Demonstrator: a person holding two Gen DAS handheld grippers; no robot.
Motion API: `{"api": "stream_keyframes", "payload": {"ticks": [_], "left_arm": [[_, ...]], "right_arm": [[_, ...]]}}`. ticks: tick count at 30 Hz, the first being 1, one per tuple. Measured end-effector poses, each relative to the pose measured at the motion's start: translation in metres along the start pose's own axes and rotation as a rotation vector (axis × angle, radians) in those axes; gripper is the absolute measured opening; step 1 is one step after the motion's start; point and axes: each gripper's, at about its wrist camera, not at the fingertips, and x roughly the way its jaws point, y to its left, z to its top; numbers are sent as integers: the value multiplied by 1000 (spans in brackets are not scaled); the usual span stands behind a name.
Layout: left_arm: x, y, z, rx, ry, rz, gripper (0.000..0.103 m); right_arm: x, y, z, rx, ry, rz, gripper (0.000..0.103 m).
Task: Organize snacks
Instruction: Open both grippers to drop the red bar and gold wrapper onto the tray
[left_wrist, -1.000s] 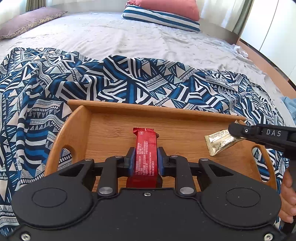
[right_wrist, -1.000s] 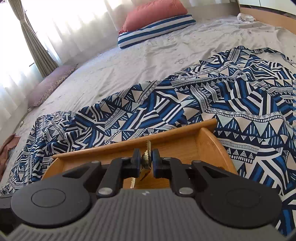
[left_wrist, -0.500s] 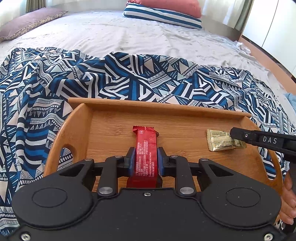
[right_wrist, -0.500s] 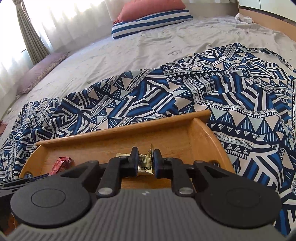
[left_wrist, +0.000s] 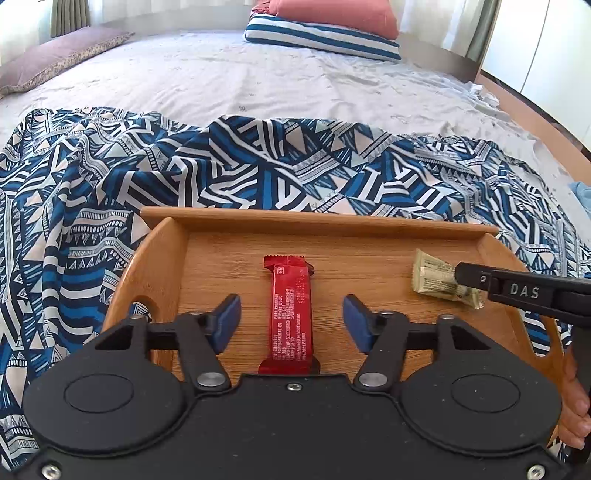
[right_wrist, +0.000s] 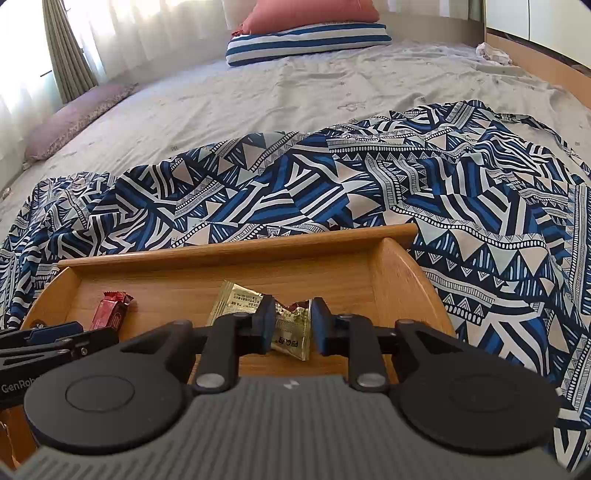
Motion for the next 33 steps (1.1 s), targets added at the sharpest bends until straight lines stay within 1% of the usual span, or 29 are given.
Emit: {"api": "stream_keyframes", "payload": {"ticks": [1,3,4,8,11,14,17,26,33], "left_arm": [[-3,-1,0,4,-6,-4,69],[-10,-2,0,14,-22,-11,82],[-14,-3,0,18,-30,-14,83],[-29,-5,0,31,-52,-22,91],[-40,-6,-2,34,-68,-31,95],[-52,-8,-4,47,-86,-23,99],[-62,-8,-7,54,-99,-16,100],[-94,-4,-20,47,-124,-35,101],[-116,1,-32,36,-140,-44,102]], "right_arm": [[-1,0,0,-2,0,2,48],[-4,2,-2,-12,0,0,54],[-6,3,-2,-19,-2,-2,57],[-17,5,-3,-38,-17,0,65],[-27,5,-4,-35,-27,13,69],[-38,6,-5,-43,-37,16,74],[-49,8,-7,-54,-46,19,77],[-83,18,-17,-111,-87,-3,89],[-109,22,-27,-131,-94,-19,93]]}}
